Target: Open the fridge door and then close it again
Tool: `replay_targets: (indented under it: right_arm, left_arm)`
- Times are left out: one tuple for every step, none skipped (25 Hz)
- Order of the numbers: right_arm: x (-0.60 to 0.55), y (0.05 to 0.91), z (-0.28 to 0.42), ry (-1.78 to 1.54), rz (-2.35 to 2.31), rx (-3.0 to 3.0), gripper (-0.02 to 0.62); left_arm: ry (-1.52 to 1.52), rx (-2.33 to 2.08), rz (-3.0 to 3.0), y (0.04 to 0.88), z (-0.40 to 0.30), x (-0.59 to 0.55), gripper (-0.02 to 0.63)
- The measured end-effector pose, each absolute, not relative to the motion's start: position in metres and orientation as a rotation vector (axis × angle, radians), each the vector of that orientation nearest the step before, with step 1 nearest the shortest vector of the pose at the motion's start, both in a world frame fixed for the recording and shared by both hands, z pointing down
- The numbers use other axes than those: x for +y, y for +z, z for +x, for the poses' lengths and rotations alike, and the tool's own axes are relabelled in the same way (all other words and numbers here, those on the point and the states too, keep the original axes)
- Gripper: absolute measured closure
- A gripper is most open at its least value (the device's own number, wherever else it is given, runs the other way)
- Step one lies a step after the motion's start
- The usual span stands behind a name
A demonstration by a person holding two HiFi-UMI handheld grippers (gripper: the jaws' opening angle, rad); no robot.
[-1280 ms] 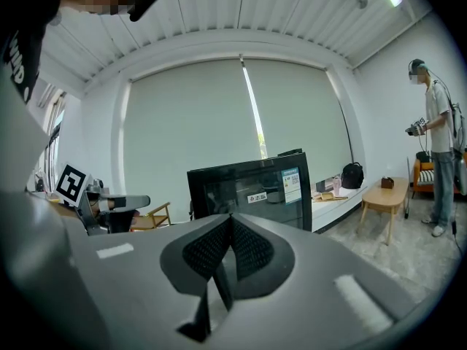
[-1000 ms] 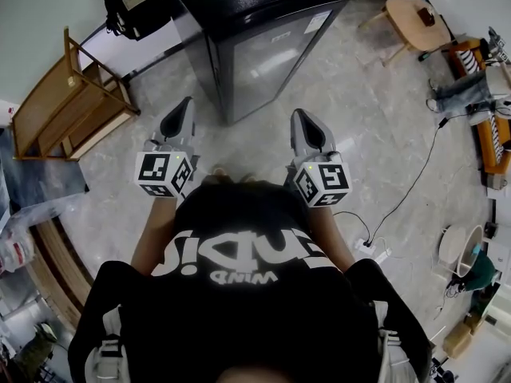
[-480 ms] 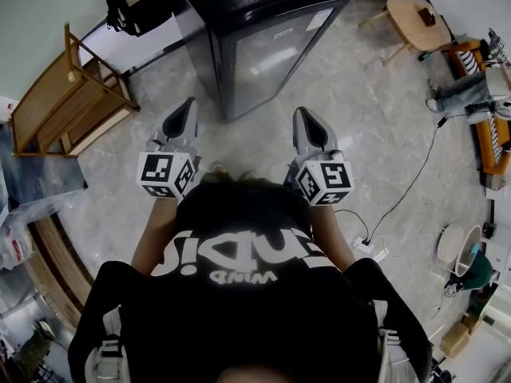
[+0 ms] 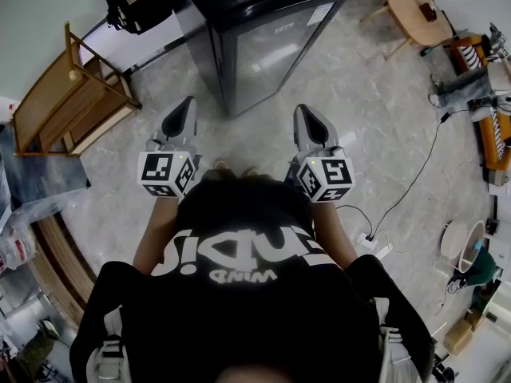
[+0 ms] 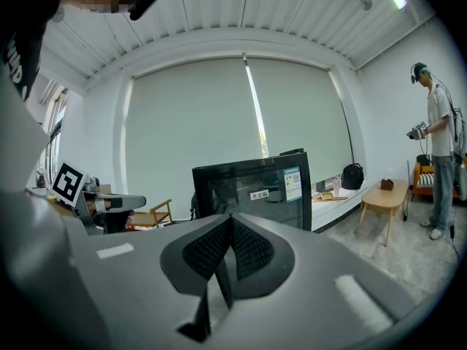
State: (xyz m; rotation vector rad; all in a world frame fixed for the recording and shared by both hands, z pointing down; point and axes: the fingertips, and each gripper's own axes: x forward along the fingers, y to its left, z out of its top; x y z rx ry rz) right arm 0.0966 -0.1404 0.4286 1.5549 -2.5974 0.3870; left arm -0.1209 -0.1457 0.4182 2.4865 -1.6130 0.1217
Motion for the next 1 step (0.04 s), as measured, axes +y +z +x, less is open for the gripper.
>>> replay_targets:
  right_arm:
    - [-0.1397, 0.429, 0.0972, 0.387, 1.555, -2.596, 0.597]
  left_arm:
    - [0.12, -1.615, 2.485, 0.4182, -0.1211, -0.145, 0.604]
